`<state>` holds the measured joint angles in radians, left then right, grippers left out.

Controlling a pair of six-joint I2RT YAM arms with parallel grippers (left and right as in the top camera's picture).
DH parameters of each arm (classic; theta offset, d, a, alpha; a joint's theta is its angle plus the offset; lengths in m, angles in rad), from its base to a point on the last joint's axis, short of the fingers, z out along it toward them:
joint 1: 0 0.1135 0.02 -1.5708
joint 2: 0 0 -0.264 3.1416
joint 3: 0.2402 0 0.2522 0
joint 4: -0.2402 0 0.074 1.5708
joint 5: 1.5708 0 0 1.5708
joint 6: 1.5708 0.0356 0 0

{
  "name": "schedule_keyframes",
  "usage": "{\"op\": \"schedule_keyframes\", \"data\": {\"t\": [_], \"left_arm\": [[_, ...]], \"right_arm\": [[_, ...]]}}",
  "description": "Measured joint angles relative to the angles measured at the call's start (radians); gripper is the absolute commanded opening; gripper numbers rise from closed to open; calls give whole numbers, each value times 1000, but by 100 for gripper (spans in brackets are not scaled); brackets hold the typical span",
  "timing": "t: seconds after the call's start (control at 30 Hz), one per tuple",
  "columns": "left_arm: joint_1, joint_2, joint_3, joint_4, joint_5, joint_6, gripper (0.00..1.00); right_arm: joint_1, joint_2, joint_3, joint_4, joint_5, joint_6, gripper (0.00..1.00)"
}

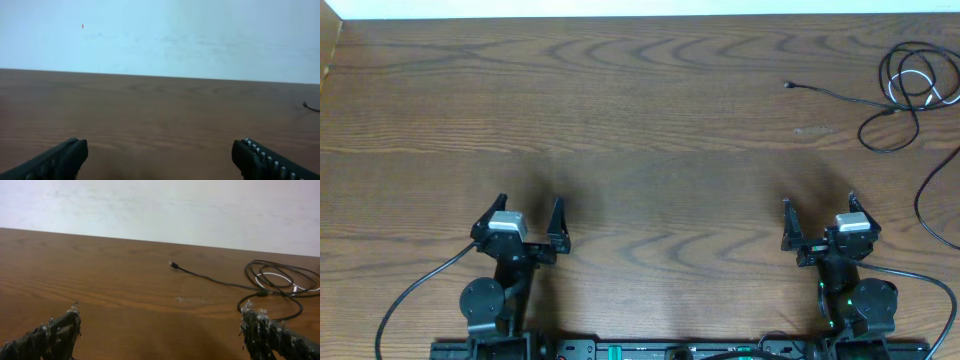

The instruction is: Untangle cables

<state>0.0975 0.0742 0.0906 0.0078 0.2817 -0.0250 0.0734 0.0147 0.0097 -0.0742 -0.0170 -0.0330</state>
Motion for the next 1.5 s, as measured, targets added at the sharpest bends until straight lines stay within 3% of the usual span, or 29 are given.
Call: {"op": "schedule_keyframes", "data": {"t": [0.27,1.5], "left_arm": [[0,-39,-72,-5,-1,0,98],[0,-62,-71,-17,-19,4,98]], "right_arm": [[0,0,0,0,0,0,99],[0,0,0,0,6,0,99]]}}
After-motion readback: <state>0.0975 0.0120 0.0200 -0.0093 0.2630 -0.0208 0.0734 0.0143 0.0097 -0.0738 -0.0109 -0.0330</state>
